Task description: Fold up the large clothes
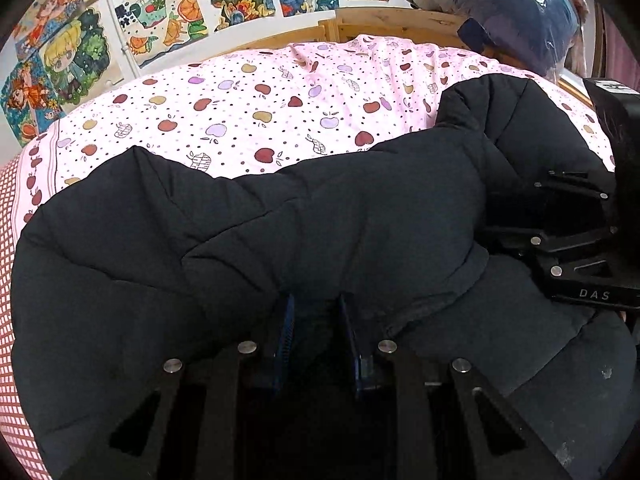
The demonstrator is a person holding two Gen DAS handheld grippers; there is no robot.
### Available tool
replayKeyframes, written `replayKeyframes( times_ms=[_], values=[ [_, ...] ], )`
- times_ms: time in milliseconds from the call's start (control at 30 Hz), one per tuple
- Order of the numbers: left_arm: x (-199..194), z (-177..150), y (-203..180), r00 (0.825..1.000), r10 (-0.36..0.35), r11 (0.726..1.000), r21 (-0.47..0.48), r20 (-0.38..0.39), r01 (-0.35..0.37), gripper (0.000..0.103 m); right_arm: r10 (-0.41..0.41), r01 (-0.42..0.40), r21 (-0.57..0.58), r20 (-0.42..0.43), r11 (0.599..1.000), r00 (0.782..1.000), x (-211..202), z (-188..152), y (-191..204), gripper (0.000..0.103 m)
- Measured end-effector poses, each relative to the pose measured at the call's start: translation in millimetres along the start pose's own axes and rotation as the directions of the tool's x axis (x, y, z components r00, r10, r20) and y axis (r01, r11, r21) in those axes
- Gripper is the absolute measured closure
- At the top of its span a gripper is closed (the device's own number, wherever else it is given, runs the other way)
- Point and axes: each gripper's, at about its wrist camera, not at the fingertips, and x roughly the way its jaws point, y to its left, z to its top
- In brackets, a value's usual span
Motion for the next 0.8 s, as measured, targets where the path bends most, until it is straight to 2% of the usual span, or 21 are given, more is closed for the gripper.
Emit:
replayKeyframes(
  times_ms=[433,533,567,633,700,767,800],
  values=[
    [-9,-14,-1,0.995,-0.015,1.000,-0.016,0.098,0.016,0.076,0.017,-0.018,0.011,0.108,1.000,0.994,-13,-16,-3,0.062],
    [-13,-13,0,0.994,-0.018,1.000,-0.020,0.112,0.021,0.069,0.011,-0.012,0.009,0.114,1.000,0.993,-14,-16,-3,0.061],
    [-14,-13,2,0.993,-0.025,0.999,-0.024,0.118,0.028,0.064,0.008,-0.009,0.008,0.117,1.000,0.993,-15,-16,-3,0.061],
    [-20,-14,3,0.990,-0.035,0.999,-0.033,0.139,0.040,0.044,0.008,-0.009,0.007,0.126,1.000,0.992,-18,-17,-4,0.059],
    [-25,-16,5,0.986,0.000,0.999,-0.053,0.165,0.009,0.002,0.009,-0.011,0.011,0.141,1.000,0.990,-22,-19,-3,0.054],
    [-30,-20,9,0.982,0.025,0.997,-0.082,0.185,-0.009,0.000,0.006,-0.009,0.012,0.161,1.000,0.987,-29,-22,-3,0.043],
    [-31,-21,11,0.982,0.025,0.996,-0.094,0.186,-0.008,0.000,0.004,-0.006,0.015,0.166,1.000,0.986,-31,-24,-2,0.040]
  ],
)
